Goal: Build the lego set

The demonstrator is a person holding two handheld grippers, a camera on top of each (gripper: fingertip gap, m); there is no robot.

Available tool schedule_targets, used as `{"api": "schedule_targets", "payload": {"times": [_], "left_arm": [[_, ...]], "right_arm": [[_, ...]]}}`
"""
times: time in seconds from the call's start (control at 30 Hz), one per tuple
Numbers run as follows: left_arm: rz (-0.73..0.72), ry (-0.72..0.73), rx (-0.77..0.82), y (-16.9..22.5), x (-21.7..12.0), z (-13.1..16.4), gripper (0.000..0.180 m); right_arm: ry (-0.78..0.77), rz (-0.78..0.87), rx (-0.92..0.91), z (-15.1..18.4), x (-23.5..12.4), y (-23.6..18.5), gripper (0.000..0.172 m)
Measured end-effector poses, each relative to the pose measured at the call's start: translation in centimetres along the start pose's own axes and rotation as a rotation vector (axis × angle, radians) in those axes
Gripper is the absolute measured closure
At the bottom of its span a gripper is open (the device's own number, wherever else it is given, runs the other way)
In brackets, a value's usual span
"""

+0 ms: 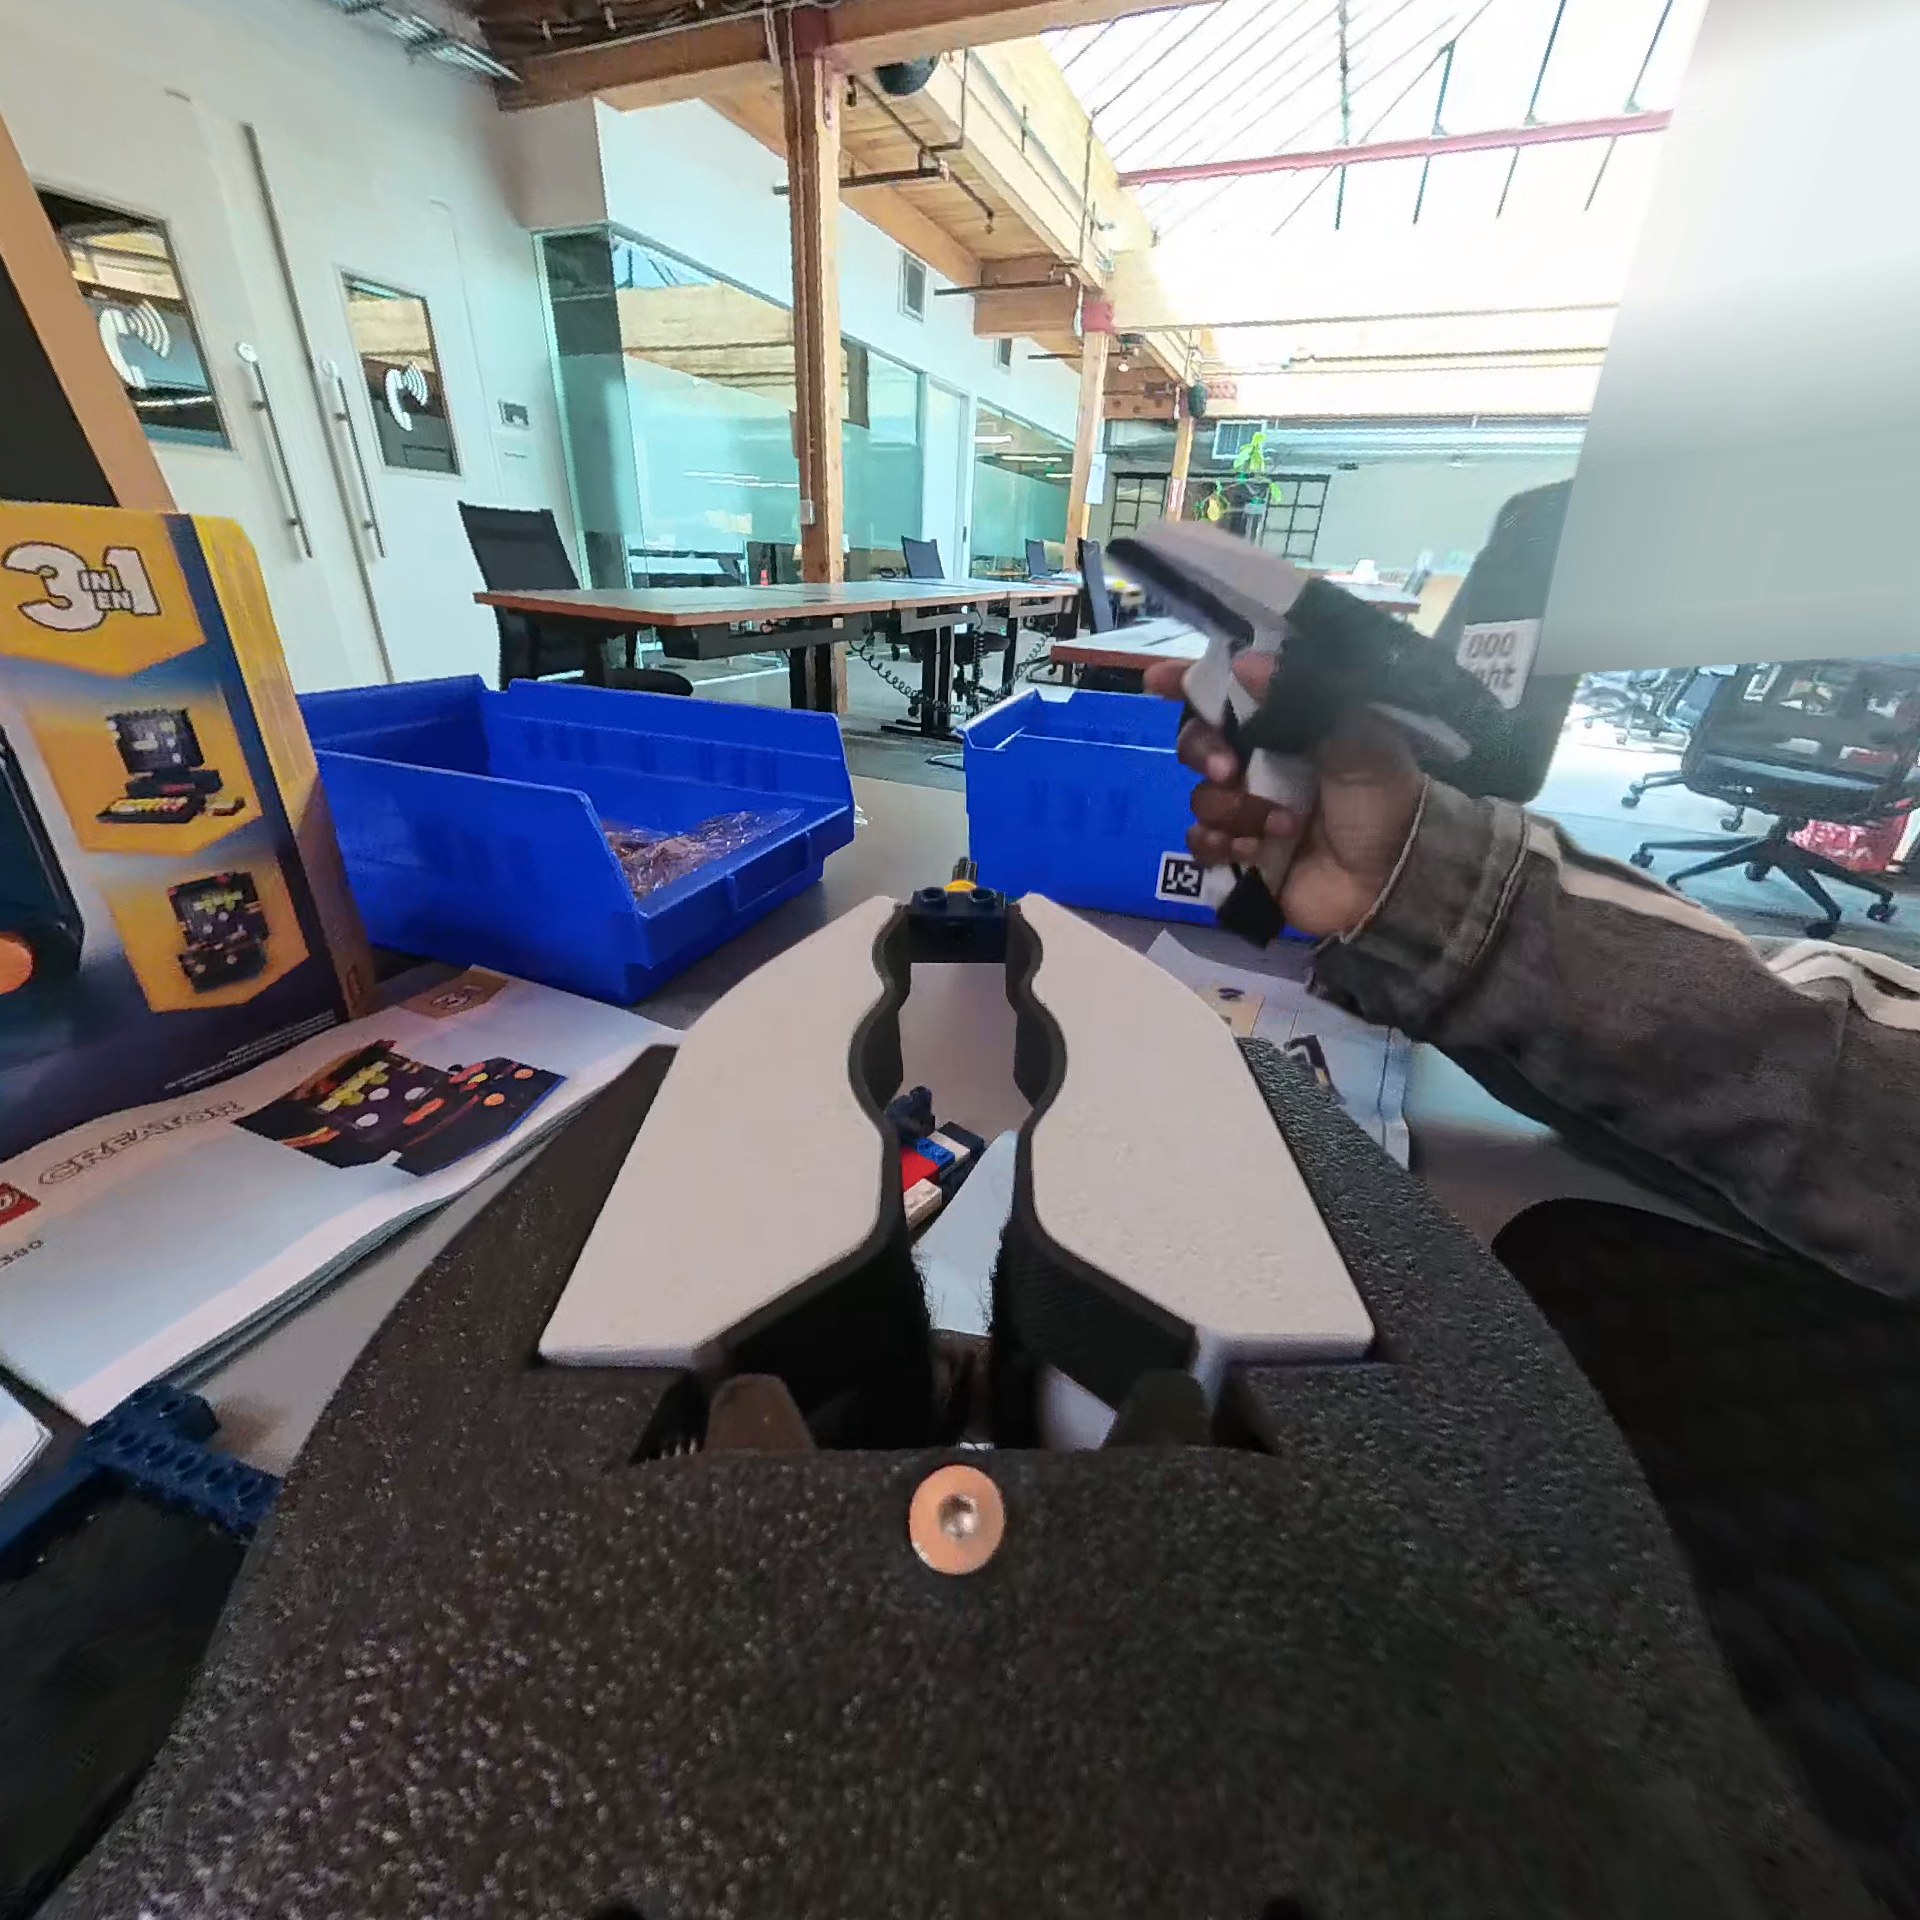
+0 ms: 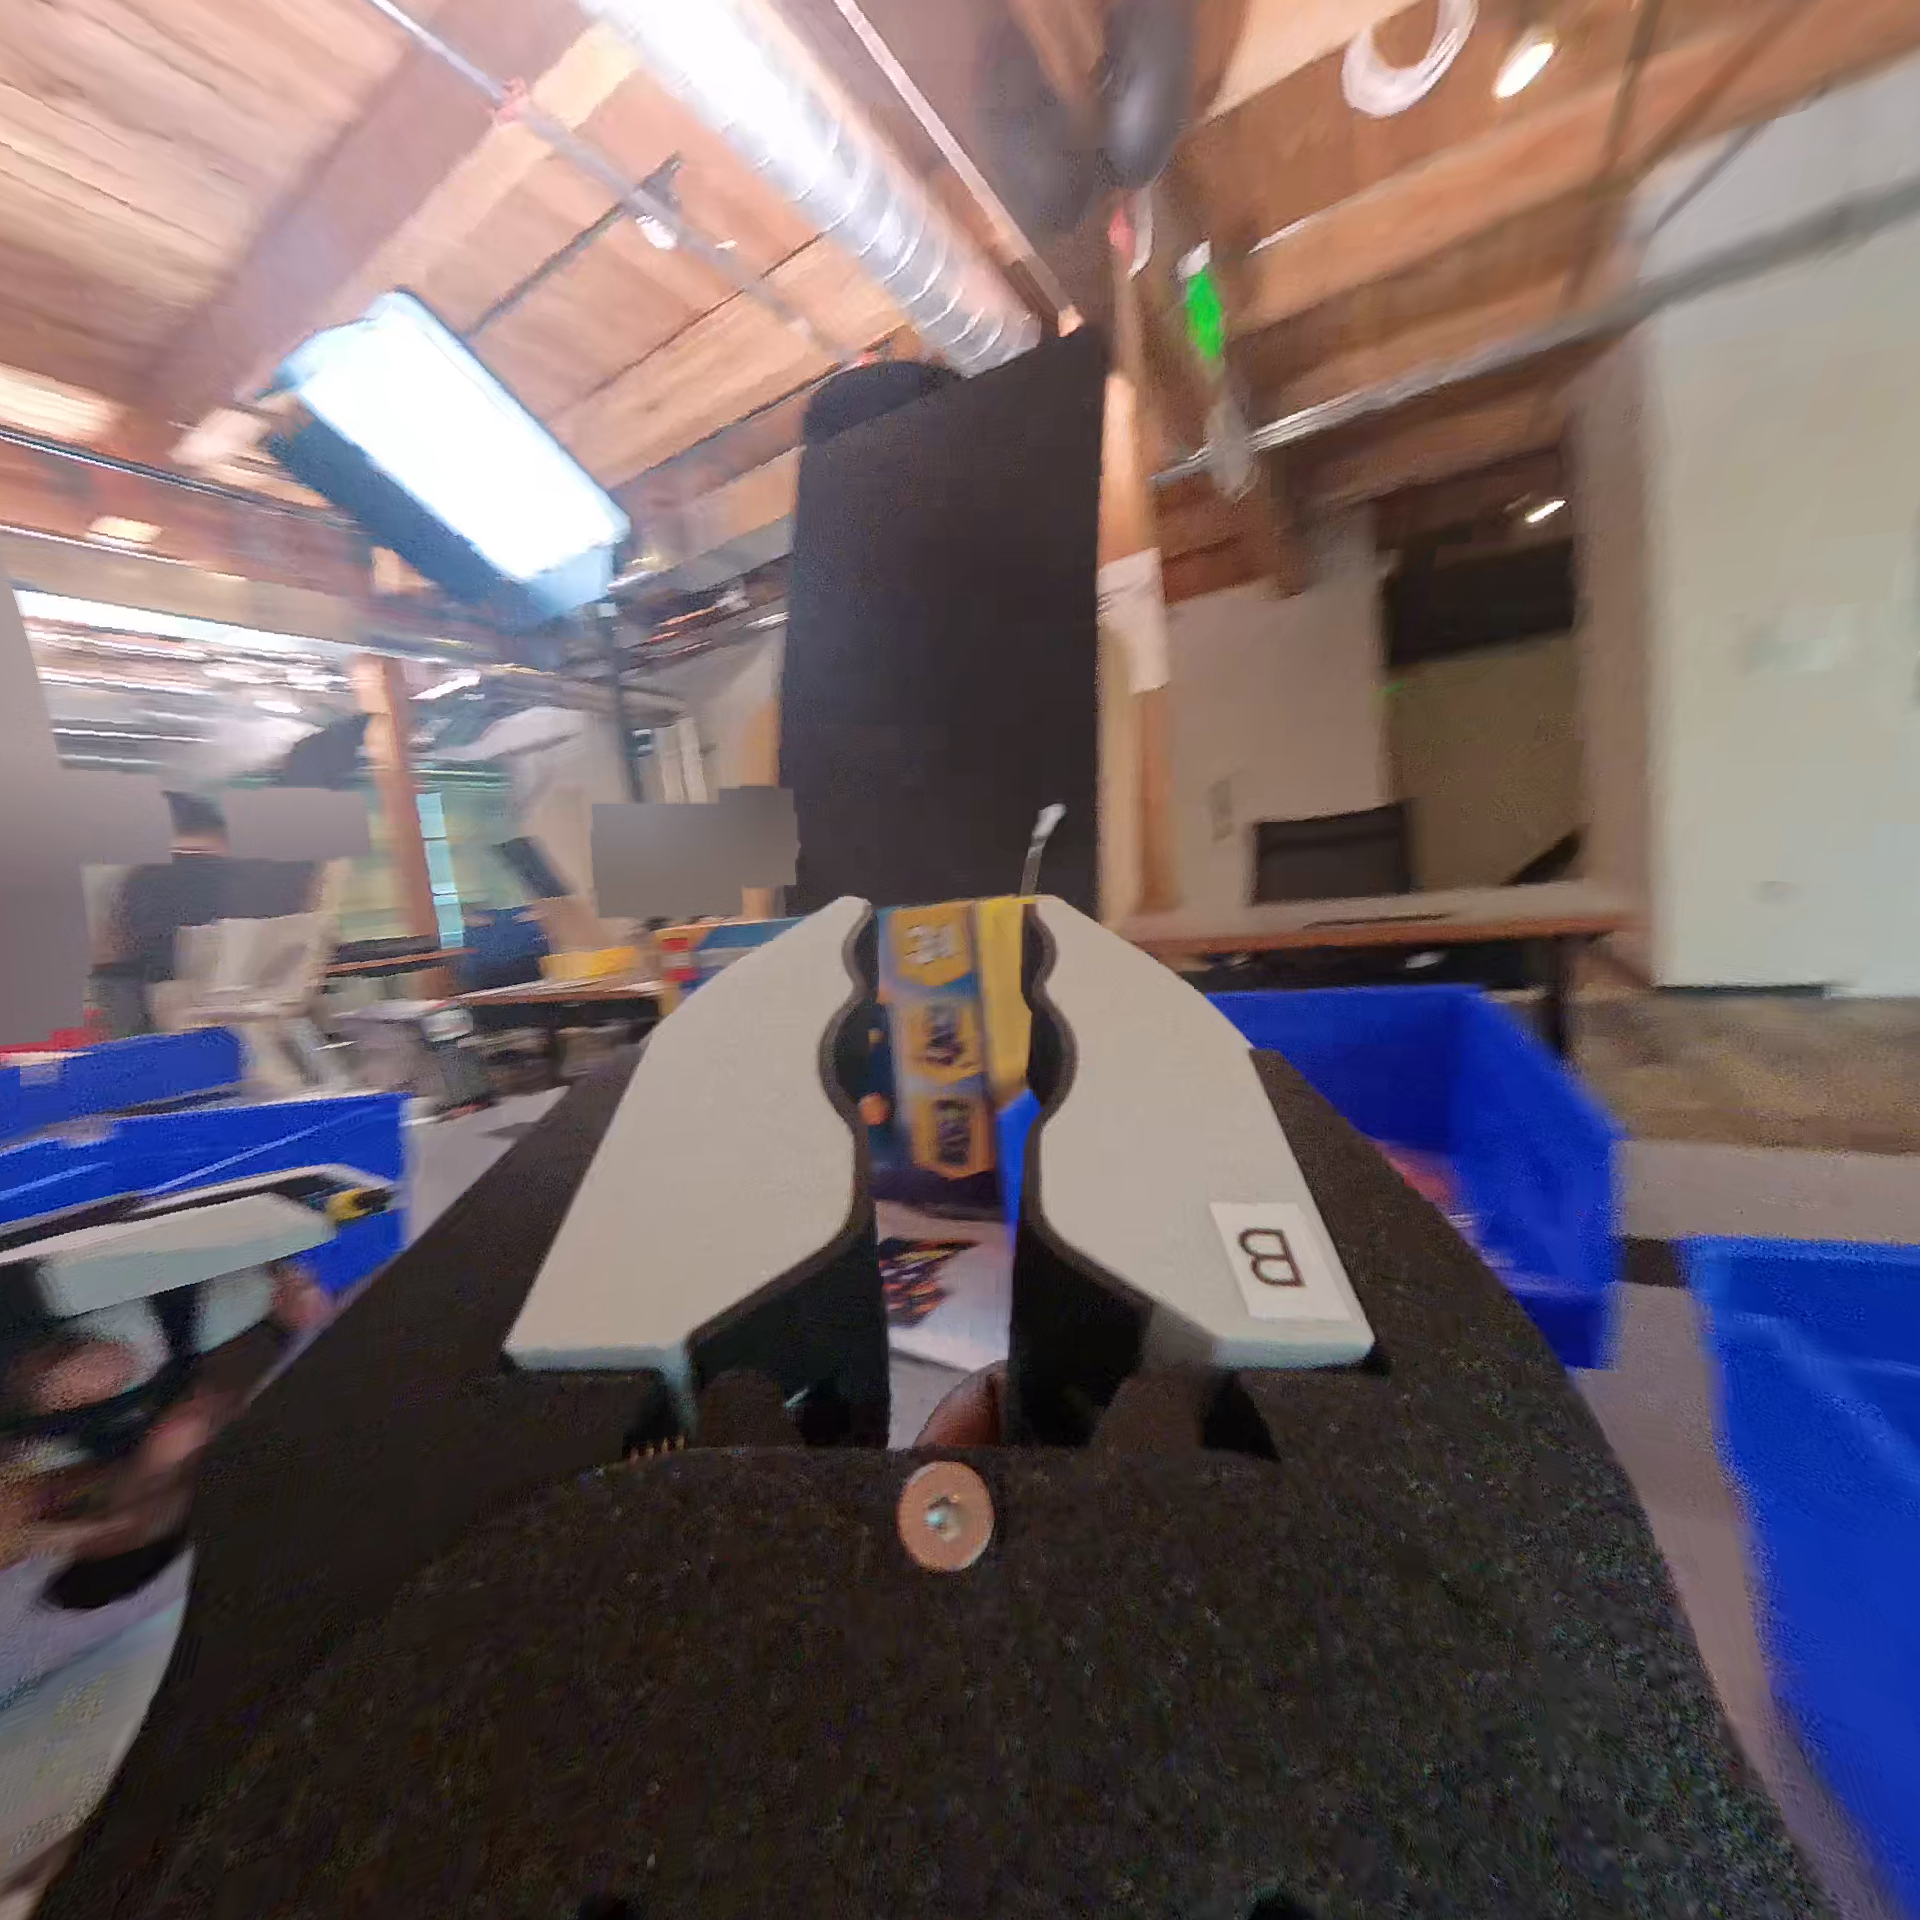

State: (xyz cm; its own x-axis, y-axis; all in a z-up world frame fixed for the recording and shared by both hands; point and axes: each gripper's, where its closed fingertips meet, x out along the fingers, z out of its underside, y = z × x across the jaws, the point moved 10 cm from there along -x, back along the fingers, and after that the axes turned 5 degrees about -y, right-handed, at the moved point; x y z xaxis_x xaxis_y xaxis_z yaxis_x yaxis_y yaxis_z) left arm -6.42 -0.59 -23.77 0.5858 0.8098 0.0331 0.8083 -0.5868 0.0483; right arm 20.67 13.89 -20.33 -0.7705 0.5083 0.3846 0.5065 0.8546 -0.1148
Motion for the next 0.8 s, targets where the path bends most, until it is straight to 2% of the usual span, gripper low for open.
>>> {"api": "schedule_targets", "payload": {"times": [0.07, 0.13, 0.8], "left_arm": [[-0.001, -0.016, 0.021, 0.2, 0.1, 0.1, 0.164], [-0.002, -0.037, 0.056, 0.4, 0.3, 0.2, 0.164], [-0.022, -0.110, 0.106, 0.4, 0.6, 0.7, 0.164]], "right_arm": [[0.027, 0.108, -0.070, -0.5, -0.7, 0.3, 0.154], [0.056, 0.152, -0.102, -0.5, -1.0, 0.4, 0.172], [0.033, 0.171, -0.006, 0.4, -0.8, 1.0, 0.171]]}}
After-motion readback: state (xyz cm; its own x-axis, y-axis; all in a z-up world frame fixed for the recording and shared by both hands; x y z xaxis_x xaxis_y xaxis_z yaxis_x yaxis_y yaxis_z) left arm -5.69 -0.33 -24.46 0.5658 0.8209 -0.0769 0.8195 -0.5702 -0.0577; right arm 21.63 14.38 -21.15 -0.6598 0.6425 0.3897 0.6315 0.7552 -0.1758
